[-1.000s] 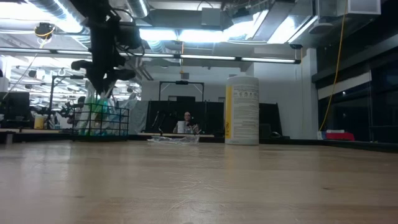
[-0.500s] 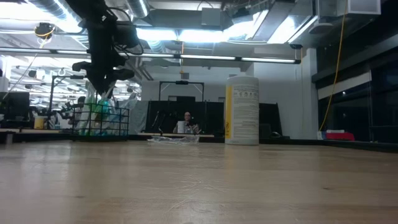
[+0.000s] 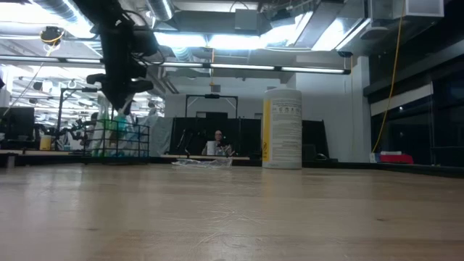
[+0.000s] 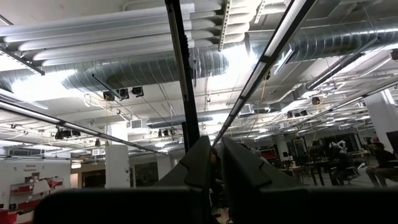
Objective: Pick & Place toothbrushing station
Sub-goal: Put the blue mouthwash bottle into the middle section of the black organizer
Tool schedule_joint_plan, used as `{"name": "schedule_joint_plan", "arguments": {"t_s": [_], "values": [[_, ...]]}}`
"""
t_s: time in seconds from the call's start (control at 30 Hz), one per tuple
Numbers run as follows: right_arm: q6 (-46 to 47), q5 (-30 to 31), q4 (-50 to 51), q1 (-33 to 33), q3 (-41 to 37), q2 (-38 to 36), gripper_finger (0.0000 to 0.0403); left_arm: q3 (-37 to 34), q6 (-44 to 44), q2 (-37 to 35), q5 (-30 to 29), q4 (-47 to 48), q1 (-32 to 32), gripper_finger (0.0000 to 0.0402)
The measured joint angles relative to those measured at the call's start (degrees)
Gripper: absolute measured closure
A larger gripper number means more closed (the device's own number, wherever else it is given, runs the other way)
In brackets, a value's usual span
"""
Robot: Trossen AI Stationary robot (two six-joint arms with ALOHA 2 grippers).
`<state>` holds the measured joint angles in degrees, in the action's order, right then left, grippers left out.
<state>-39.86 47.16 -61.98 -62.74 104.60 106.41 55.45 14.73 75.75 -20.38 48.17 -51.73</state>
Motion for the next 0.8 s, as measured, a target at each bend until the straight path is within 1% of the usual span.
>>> {"name": "schedule_joint_plan", "arguments": {"t_s": [0.17,0.47,0.6,0.8], "values": [[0.02,0.02,-0.17,0.02,0.0,-0.02,0.0362,0.49,-2.33,0.04,0.43,0.86,-1.55,0.0314],[-1.88,0.81,-1.52,0.04,-0.01,-0.11,0.0362,0.36,-8.45,0.15,-0.05,0.1,-0.37,0.0314],[-2.18,0.95,-1.95,0.04,-0.01,-0.11,0.0362,0.36,-9.65,0.15,0.06,-0.06,-0.41,0.0314],[-2.21,1.05,-2.31,0.07,-0.01,-0.11,0.0362,0.36,-13.27,0.15,1.34,-0.58,-0.7,0.0314]]}}
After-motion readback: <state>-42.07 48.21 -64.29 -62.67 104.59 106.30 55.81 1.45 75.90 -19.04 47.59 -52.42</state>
